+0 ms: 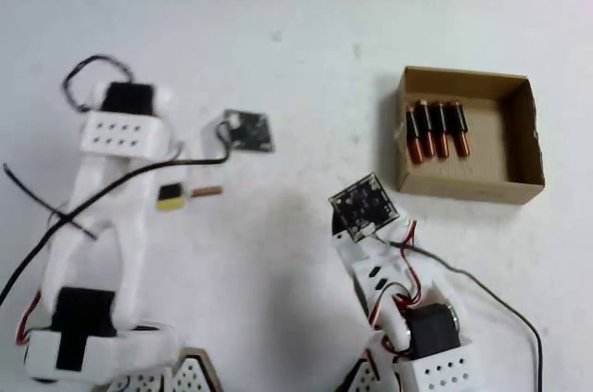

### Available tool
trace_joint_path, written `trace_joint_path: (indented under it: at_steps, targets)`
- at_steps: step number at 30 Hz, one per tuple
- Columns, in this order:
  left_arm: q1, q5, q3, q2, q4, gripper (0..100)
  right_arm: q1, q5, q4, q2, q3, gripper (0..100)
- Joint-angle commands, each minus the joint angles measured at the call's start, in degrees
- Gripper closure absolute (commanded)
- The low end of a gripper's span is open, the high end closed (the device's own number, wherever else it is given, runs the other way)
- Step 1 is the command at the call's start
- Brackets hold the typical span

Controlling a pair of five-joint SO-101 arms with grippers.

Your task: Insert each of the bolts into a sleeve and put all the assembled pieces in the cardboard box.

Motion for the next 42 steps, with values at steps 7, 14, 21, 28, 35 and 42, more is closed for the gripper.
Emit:
trace_joint_path:
  at_steps: [7, 14, 21, 28, 35, 42]
  targets:
    - [-8.13, -25.41, 12.31, -3.38, -13.89, 97, 0.4, -0.09, -1.54, -0.84, -0.44, 98.1]
    - [-7.96, -28.04, 19.87, -3.38, -29.89, 97, 0.4, -0.09, -1.54, -0.84, -0.44, 98.1]
    - [-6.55, -28.04, 24.88, -3.38, -37.98, 97, 0.4, -0.09, -1.54, -0.84, -0.44, 98.1]
    - [-2.24, -28.13, 25.14, -3.3, -37.89, 96, 0.4, -0.09, -1.54, -0.84, -0.44, 98.1]
    - [-1.63, -28.22, 24.7, -3.21, -38.24, 88, 0.4, -0.09, -1.54, -0.84, -0.44, 98.1]
    - [-0.66, -27.87, 25.41, -3.21, -39.74, 88, 0.4, -0.09, -1.54, -0.84, -0.44, 98.1]
